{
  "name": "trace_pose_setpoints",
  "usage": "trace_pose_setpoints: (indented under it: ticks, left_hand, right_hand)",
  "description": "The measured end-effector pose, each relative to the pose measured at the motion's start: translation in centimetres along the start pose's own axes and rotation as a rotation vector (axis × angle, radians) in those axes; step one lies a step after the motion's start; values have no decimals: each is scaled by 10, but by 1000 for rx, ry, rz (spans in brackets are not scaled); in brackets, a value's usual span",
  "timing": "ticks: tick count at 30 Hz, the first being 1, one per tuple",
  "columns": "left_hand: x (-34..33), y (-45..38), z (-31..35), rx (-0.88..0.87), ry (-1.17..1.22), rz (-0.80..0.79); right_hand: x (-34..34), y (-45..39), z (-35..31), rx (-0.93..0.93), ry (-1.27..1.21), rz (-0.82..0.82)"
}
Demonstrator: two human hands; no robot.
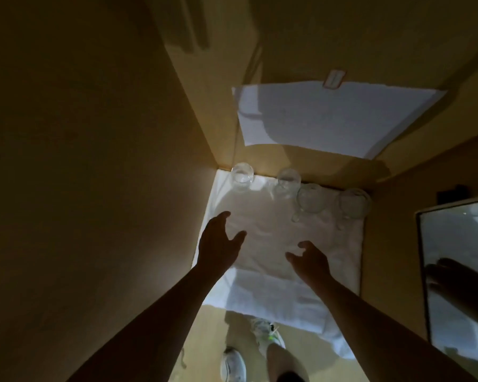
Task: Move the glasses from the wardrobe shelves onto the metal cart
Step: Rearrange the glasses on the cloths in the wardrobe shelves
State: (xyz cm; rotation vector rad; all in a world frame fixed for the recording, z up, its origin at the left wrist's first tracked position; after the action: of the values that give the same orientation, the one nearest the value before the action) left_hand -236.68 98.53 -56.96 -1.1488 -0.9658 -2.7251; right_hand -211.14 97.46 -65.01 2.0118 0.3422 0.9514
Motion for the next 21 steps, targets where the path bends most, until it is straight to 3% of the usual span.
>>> trace_pose_setpoints:
  ticks: [8,13,16,19,21]
  left_hand:
    - [-33,-97,-9,81,87,25]
    - [-27,-163,-14,62,118,184]
    - [-32,-195,-7,-30,-14,120]
    - [-35,-210,5,-157,40,115]
    - [-33,-205,8,-124,34,153]
  right_hand:
    - [-8,-84,-3,-42,-235,29]
    - [-21,-129,6,-111,-646,108]
    - [-21,-137,14,-120,-787,178]
    - [-31,-141,11,-106,-987,61]
    - [-35,-140,9,-104,-1072,-41]
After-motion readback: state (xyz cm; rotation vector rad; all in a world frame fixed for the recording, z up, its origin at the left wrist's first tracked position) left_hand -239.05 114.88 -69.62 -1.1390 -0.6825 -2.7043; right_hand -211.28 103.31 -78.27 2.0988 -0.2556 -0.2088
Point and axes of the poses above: each hand's wrist, its own y-axis away from the middle knuckle, its own x-axis out of the back of the hand, z = x × y, the point moved 10 cm from there along -y, towards the middle knuckle, and after that the axes turned 2 degrees about -z, right-handed, at the moved point
